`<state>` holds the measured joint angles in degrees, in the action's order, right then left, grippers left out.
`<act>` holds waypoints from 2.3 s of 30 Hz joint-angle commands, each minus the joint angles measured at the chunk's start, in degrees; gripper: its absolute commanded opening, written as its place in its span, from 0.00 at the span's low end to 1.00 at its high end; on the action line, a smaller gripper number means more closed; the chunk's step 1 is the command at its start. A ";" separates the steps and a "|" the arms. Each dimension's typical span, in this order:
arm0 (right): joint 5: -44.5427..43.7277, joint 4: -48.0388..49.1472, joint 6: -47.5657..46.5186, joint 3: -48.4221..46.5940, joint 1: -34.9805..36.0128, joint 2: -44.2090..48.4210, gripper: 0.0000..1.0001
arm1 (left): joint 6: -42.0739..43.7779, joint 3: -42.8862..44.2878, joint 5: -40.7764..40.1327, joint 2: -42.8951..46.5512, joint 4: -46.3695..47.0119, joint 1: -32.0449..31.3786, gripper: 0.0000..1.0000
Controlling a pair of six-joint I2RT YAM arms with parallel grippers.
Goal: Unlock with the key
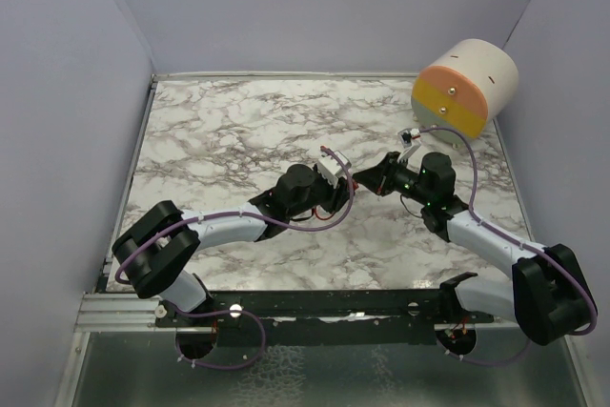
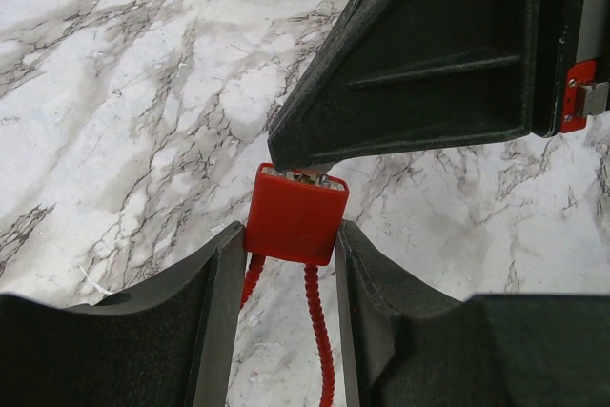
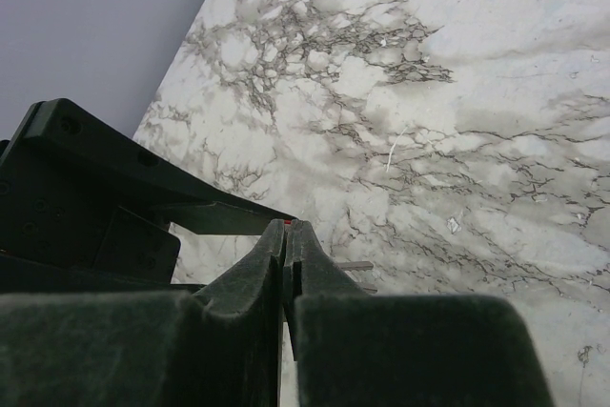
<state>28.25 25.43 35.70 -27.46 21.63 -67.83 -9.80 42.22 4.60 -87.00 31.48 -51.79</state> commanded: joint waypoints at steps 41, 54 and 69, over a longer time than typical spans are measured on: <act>-10.47 -18.20 5.24 -7.77 0.17 1.17 0.01 | -0.58 11.18 -33.96 -6.68 2.02 -13.24 0.00; -12.90 -25.42 6.54 -10.78 0.13 1.21 0.01 | 0.86 16.50 -42.69 -9.75 -2.51 -16.91 0.00; -15.49 -32.64 8.67 -13.27 0.17 1.38 0.01 | 4.77 22.85 -50.84 -14.86 -8.26 -20.70 0.00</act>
<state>13.32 -2.55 43.27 -38.85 21.26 -66.78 -6.85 61.01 -44.53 -101.54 19.77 -70.37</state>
